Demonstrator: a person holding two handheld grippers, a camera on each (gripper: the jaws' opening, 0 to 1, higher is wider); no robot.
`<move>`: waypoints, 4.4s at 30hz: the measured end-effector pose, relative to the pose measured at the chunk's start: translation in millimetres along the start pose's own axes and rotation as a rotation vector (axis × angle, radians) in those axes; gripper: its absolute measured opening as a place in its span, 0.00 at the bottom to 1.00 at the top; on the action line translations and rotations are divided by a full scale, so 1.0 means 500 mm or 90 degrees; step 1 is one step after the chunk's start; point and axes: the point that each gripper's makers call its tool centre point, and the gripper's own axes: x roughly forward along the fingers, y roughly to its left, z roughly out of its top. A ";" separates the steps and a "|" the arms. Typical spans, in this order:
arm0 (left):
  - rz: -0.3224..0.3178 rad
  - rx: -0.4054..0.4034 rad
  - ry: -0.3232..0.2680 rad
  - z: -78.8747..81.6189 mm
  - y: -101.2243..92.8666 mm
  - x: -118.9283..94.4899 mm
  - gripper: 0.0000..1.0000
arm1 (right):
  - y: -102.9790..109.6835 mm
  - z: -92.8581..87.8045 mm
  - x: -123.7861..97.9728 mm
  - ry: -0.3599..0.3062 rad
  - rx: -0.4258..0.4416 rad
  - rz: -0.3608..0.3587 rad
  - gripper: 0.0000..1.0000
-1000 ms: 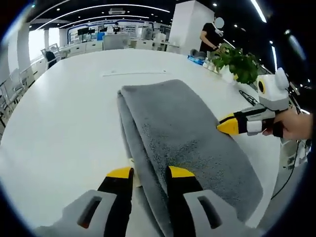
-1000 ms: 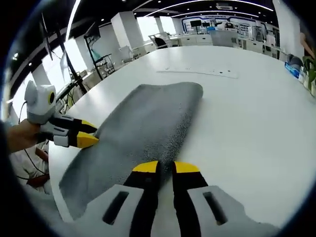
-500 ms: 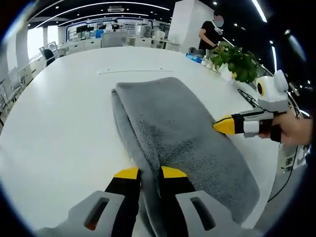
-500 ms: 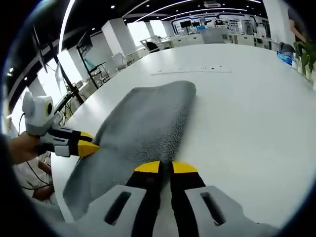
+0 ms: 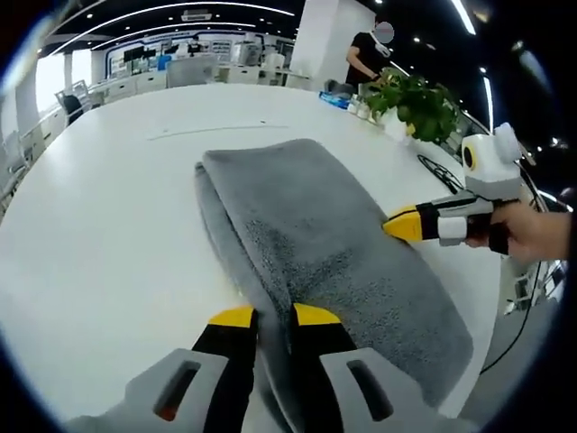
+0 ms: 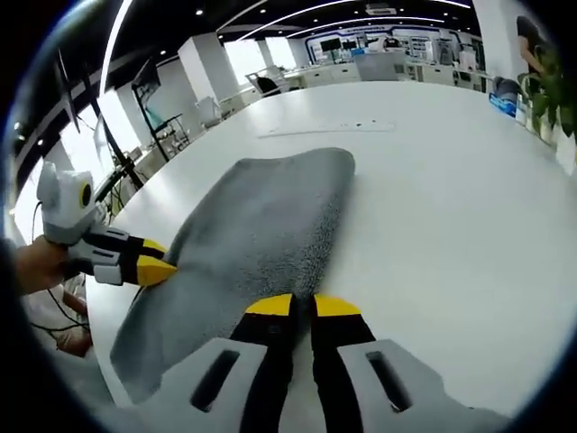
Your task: Fold the towel on the table until its edges align and the towel forms a compact rectangular stack.
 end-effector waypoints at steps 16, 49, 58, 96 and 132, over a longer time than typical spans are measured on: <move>-0.032 0.046 -0.002 0.004 -0.069 0.029 0.15 | -0.057 -0.020 -0.046 -0.004 0.008 -0.043 0.05; -0.099 0.259 -0.044 0.025 -0.142 -0.063 0.54 | 0.021 -0.002 -0.122 -0.021 -0.207 0.017 0.28; -0.134 0.314 -0.031 -0.017 -0.193 -0.087 0.55 | 0.046 -0.034 -0.142 -0.011 -0.213 0.043 0.28; -0.099 0.226 -0.025 -0.132 -0.217 -0.164 0.51 | 0.116 -0.179 -0.228 0.025 -0.175 0.066 0.28; -0.098 -0.086 -0.016 -0.211 -0.194 -0.175 0.34 | 0.117 -0.273 -0.262 0.072 -0.030 0.087 0.23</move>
